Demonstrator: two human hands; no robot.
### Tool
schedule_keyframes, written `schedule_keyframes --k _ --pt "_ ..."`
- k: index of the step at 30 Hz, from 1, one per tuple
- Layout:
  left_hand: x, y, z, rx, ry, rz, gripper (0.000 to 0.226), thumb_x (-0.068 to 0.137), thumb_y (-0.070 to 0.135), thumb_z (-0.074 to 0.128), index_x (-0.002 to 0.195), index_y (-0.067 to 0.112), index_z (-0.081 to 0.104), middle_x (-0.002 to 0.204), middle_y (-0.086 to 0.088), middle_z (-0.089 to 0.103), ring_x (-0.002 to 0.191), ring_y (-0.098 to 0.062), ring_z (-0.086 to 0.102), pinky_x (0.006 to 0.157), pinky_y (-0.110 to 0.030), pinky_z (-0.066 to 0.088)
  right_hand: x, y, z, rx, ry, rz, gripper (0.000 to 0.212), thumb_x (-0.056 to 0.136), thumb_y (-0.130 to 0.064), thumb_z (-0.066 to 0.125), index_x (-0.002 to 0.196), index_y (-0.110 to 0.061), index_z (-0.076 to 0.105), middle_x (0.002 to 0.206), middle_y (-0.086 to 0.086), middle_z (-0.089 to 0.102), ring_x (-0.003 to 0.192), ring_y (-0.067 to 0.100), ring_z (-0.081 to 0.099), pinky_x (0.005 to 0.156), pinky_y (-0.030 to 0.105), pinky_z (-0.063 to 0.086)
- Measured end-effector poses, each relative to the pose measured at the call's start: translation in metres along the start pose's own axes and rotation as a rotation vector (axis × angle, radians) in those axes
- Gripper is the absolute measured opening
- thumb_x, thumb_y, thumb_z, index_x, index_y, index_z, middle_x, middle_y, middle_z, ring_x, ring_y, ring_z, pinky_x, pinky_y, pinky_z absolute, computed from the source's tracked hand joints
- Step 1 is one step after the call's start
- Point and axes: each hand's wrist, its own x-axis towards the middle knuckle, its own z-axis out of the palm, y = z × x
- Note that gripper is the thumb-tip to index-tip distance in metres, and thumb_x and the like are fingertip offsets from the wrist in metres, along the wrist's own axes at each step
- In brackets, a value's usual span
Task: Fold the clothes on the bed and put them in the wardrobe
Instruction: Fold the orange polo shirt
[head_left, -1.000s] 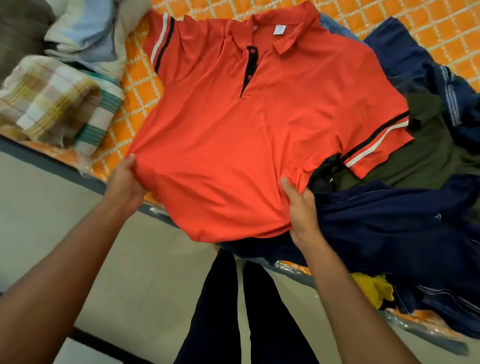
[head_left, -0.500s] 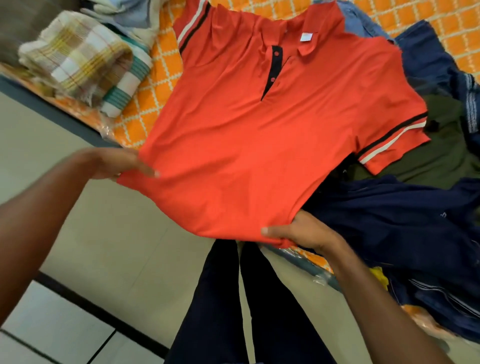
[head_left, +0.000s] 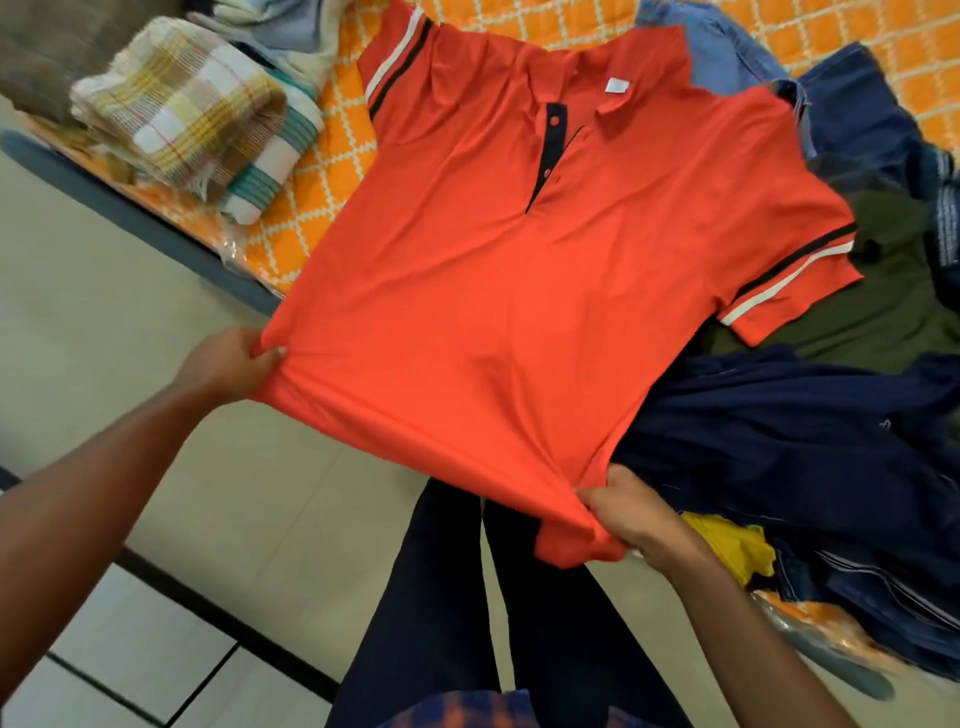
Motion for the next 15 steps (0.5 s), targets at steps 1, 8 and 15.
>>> schedule_keyframes --k 1,8,15 --pt "0.001 0.0 0.005 0.052 0.007 -0.019 0.034 0.1 0.035 0.056 0.104 0.005 0.069 0.101 -0.023 0.071 0.094 -0.041 0.065 0.076 -0.041 0.047 -0.001 0.003 -0.002 -0.042 -0.035 0.033 0.014 0.082 -0.019 0.066 0.093 -0.016 0.073 0.084 -0.002 0.075 0.075 0.016 0.07 0.068 0.032 0.059" --pt "0.009 0.025 0.017 0.255 0.037 -0.252 0.062 0.085 0.037 0.067 0.139 0.018 0.043 0.133 -0.021 0.05 0.123 -0.044 0.049 0.098 -0.054 0.046 -0.009 0.002 -0.018 -0.721 0.217 0.219 0.031 0.083 -0.029 0.062 0.113 -0.028 0.067 0.122 0.004 0.067 0.113 0.03 0.062 0.085 0.033 0.05" --pt "0.023 0.168 0.037 0.034 0.121 0.551 0.066 0.073 0.045 0.048 0.123 0.006 0.064 0.119 -0.023 0.063 0.113 -0.043 0.059 0.1 -0.047 0.043 -0.003 -0.044 -0.11 0.143 0.788 -0.464 0.007 0.088 -0.022 0.068 0.089 -0.029 0.069 0.083 -0.009 0.071 0.082 0.017 0.067 0.078 0.026 0.052"
